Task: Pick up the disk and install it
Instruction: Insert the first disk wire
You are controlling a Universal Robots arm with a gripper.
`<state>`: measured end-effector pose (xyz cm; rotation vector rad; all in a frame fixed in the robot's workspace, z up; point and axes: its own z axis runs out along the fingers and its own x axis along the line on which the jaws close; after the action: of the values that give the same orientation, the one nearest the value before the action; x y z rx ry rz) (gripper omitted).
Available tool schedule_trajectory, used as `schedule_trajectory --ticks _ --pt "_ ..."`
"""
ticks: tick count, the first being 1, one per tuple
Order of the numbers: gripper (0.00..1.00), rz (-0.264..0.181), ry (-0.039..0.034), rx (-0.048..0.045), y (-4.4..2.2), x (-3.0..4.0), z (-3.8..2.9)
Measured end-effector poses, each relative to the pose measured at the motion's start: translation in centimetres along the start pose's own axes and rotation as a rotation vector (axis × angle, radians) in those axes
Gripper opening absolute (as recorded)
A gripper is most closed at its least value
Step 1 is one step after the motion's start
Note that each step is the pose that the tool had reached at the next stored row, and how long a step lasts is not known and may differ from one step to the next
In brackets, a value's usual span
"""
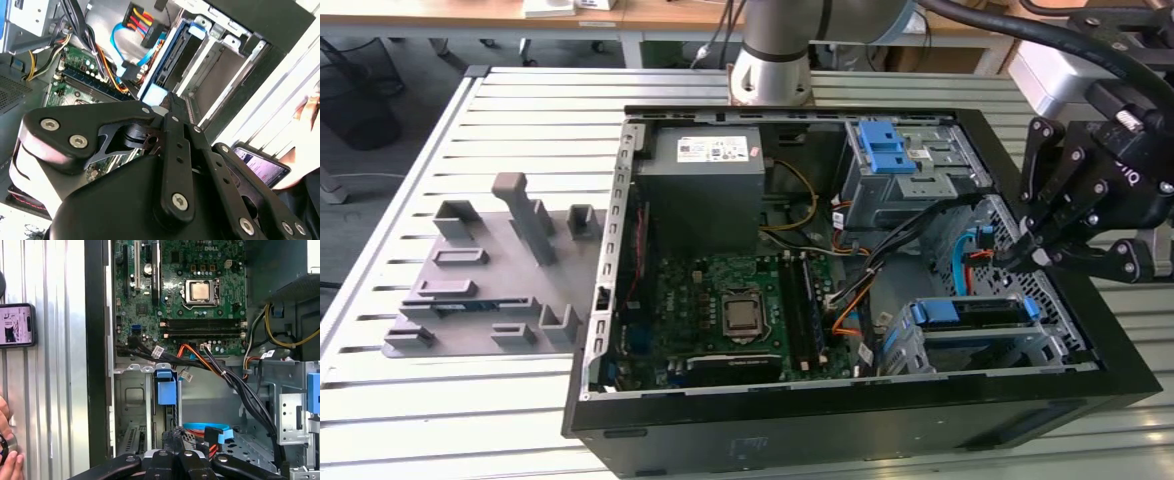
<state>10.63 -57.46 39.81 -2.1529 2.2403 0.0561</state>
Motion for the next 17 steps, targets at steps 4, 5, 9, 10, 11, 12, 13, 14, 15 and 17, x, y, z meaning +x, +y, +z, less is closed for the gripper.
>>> schedule_trajectory --ticks 4,5,9,10,11,12,13,14,15,17 --pt "0.11 0.0 -0.0006 0.0 -0.09 -0.05 0.0" --pt "0.11 0.0 -0.0013 0.0 -0.09 -0.04 0.0" --pt "0.11 0.0 -0.0015 -0.0001 -0.08 -0.04 0.0" --pt "0.11 0.0 -0.0016 -0.0001 -0.09 -0.04 0.0" --pt "0.11 0.0 -0.0016 0.0 -0.08 -0.04 0.0" --pt "0.11 0.0 -0.0017 -0.0001 -0.08 -0.04 0.0" --pt "0.11 0.0 -0.0018 -0.0001 -0.09 -0.04 0.0" --pt "0.11 0.0 -0.0018 -0.0001 -0.09 -0.04 0.0" --pt "0.11 0.0 -0.0018 -0.0001 -0.13 -0.04 0.0" --pt "0.11 0.0 -0.0019 -0.0001 -0.37 -0.05 0.0"
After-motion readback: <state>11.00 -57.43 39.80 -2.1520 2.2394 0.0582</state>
